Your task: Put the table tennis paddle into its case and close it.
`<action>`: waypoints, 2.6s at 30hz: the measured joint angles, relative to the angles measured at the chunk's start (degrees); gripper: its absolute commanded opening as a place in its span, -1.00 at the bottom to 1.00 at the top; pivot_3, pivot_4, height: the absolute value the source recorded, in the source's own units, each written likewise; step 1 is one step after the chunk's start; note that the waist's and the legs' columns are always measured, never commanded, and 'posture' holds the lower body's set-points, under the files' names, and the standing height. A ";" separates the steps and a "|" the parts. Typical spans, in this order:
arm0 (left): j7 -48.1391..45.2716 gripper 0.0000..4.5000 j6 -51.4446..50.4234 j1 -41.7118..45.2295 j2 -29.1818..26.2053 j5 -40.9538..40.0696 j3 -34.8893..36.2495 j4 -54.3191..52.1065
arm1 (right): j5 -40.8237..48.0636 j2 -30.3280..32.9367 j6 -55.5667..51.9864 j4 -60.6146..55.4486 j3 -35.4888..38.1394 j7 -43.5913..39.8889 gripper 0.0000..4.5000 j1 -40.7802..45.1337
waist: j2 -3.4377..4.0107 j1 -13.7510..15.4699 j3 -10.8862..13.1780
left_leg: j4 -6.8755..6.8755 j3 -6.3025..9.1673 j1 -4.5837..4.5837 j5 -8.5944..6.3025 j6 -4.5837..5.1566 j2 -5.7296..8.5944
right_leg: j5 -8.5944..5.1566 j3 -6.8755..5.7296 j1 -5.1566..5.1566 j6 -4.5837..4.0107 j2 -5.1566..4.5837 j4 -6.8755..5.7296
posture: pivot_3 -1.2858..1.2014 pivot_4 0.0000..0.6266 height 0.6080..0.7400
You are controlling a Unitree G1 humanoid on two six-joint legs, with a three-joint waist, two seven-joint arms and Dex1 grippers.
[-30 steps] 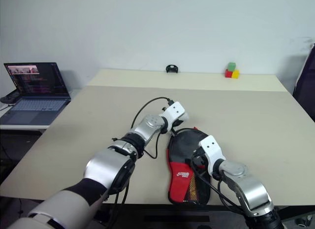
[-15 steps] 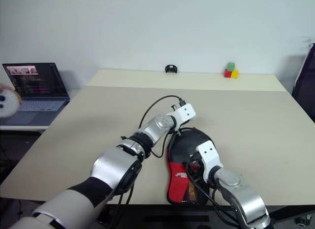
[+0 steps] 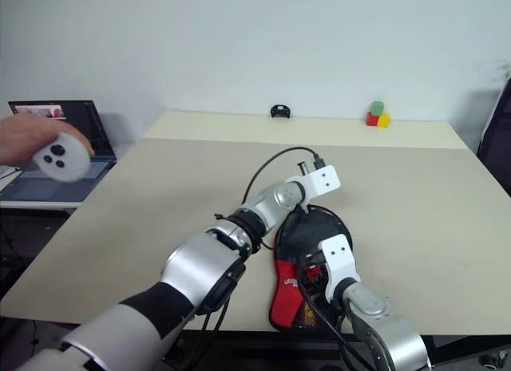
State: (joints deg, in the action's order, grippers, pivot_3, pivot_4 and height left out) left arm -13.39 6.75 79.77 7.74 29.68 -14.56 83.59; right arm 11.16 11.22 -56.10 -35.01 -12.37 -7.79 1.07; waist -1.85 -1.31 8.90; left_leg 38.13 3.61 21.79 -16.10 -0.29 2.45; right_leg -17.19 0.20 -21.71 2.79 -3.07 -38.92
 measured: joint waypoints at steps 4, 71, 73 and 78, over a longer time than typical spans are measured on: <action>1.46 -0.88 1.06 0.42 0.13 2.36 -2.11 0.06 | -0.47 -0.47 -0.36 -0.75 -0.13 0.64 1.00 -0.58 | 0.00 0.09 0.00 | -0.03 0.03 0.01 0.00 -0.01 0.00 | 0.00 -0.04 -0.01 -0.01 0.00 0.02 | 0.03 -0.52 1.00; -48.65 0.55 -23.63 -45.09 -24.13 -43.43 7.39 -71.95 | 32.54 17.57 -20.85 4.96 29.75 -25.38 1.00 20.43 | 0.47 0.13 0.23 | -0.12 -0.01 0.39 0.01 -0.02 -0.06 | 0.11 0.37 -0.40 -0.24 -0.07 0.12 | 0.03 -0.52 1.00; -49.20 0.55 -22.68 -44.00 -23.78 -43.05 5.80 -69.98 | 33.21 19.12 -20.85 4.98 30.84 -25.48 1.00 20.31 | 0.48 0.18 0.25 | -0.12 -0.01 0.40 0.01 -0.02 -0.06 | 0.10 0.36 -0.40 -0.24 -0.07 0.13 | 0.03 -0.52 1.00; -50.14 0.98 -19.04 -39.81 -22.13 -41.02 2.98 -61.82 | 33.52 20.46 -20.36 5.49 31.34 -24.46 1.00 20.05 | 0.49 0.17 0.27 | -0.12 -0.08 0.40 0.01 -0.01 -0.06 | 0.10 0.40 -0.40 -0.24 -0.06 0.11 | 0.03 -0.52 1.00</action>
State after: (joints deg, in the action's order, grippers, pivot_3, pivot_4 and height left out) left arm -63.53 -12.28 39.97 -14.39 -11.35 -11.58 21.77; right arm 44.68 31.68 -76.46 -29.51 18.98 -32.25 21.12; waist -1.35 -1.14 9.17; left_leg 38.01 3.53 22.19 -16.08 -0.30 2.39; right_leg -17.09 0.60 -22.11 2.55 -3.13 -38.81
